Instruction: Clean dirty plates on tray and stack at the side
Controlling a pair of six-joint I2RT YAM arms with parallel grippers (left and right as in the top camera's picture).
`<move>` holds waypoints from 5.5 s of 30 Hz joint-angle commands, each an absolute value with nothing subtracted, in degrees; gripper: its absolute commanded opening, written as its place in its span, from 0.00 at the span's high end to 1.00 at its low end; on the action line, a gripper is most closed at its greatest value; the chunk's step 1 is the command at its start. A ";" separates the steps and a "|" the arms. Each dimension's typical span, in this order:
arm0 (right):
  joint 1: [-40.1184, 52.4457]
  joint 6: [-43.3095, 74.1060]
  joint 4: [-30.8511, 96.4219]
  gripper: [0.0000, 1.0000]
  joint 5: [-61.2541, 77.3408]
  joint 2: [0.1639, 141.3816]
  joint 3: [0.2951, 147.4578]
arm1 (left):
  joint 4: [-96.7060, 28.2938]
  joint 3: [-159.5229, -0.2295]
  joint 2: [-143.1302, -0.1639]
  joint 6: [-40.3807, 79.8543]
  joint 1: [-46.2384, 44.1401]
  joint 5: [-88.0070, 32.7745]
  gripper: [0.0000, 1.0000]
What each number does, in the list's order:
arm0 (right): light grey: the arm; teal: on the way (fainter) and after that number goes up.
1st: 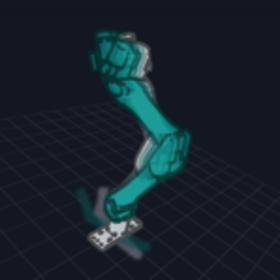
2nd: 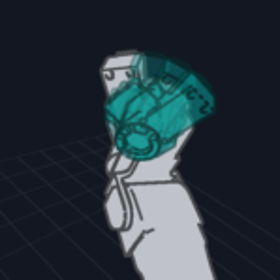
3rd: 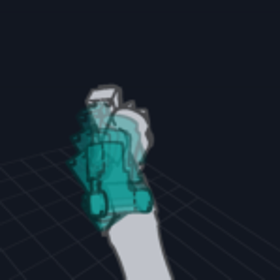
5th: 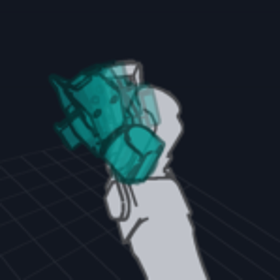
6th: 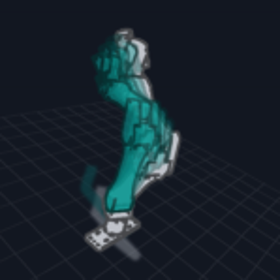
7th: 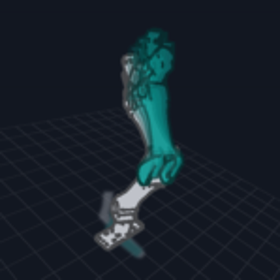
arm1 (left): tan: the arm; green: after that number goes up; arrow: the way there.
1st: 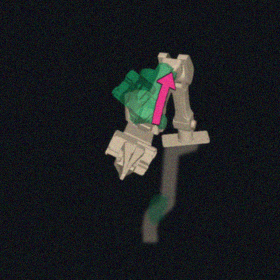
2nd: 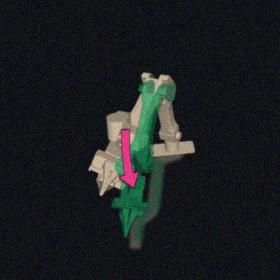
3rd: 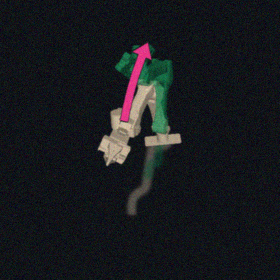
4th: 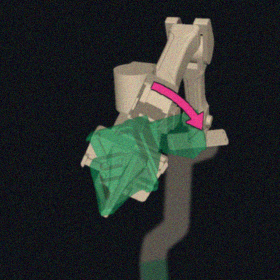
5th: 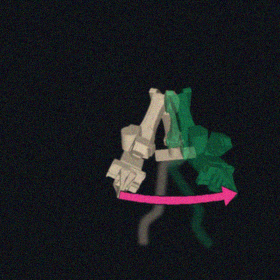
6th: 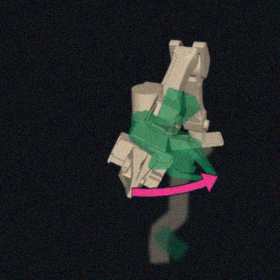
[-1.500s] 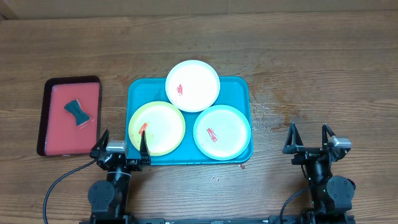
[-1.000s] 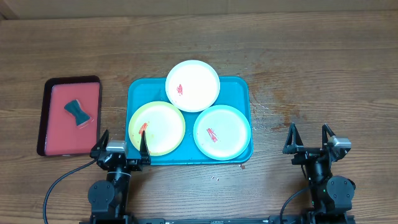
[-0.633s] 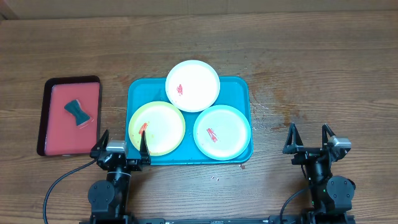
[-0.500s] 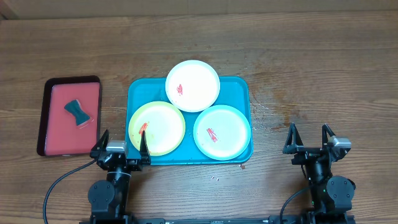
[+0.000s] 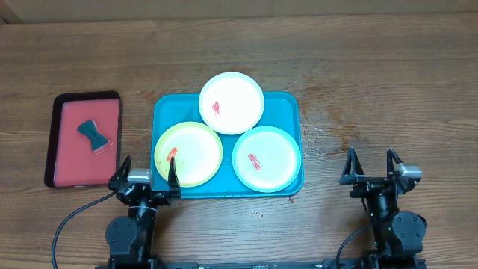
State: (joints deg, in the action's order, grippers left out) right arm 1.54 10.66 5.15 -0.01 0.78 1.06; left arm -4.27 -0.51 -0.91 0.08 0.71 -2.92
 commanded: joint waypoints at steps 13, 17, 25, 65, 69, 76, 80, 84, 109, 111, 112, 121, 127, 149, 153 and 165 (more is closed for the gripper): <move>1.83 19.33 -11.70 0.00 7.88 0.16 0.47 | -4.32 -0.27 -0.27 0.64 0.36 -2.35 0.00; 1.80 16.19 -27.94 0.00 7.57 0.16 0.99 | -4.32 -0.27 -0.27 0.64 0.36 -2.35 0.00; 1.80 11.64 -12.23 0.00 5.67 7.81 15.38 | -4.32 -0.27 -0.27 0.64 0.36 -2.35 0.00; 28.56 18.15 40.25 0.02 20.95 86.32 81.47 | -46.52 -66.92 -64.29 7.55 18.24 -2.52 0.00; 32.12 25.56 41.52 0.05 12.99 88.27 81.45 | -56.23 -80.18 -78.89 11.70 29.65 -3.53 0.00; 36.10 25.56 38.89 0.02 12.84 93.27 81.45 | -54.02 -81.84 -91.11 15.92 32.86 -7.03 0.00; 36.75 25.58 38.44 0.02 12.82 96.23 81.43 | -50.39 -81.84 -97.78 15.92 32.82 -7.20 0.15; 36.75 25.56 38.50 0.09 11.99 98.98 81.43 | -48.01 -81.84 -103.81 16.58 32.51 -4.73 0.19; 36.75 25.56 39.07 0.11 11.94 103.00 80.84 | -42.37 -81.80 -120.66 18.39 27.09 3.49 0.26; 36.75 25.54 38.74 0.10 11.27 103.02 79.99 | -41.93 -81.80 -120.66 18.17 27.27 3.60 0.37; 36.75 25.56 38.26 0.11 10.61 103.02 79.37 | -41.87 -81.80 -120.66 18.20 27.33 3.57 0.46; 36.84 25.50 31.42 0.45 9.45 105.47 75.00 | -41.98 -81.80 -120.66 18.46 27.24 3.18 0.96; 38.50 25.28 29.80 0.48 9.47 110.08 75.07 | -43.09 -82.06 -120.62 18.46 27.27 3.16 0.96; 44.64 25.12 26.44 0.62 9.02 116.07 75.11 | -49.95 -84.86 -113.21 18.46 27.33 -0.08 0.96; 44.64 25.12 26.44 0.66 8.99 116.09 75.11 | -51.31 -84.93 -112.88 18.20 27.33 -1.08 0.96; 44.73 25.12 25.78 0.84 8.99 118.24 75.57 | -53.19 -84.64 -109.43 18.00 27.31 -0.97 0.96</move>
State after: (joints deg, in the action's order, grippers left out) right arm 44.66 25.23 25.96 9.61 117.19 75.31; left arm -53.06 -83.46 -111.70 18.06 27.09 -0.43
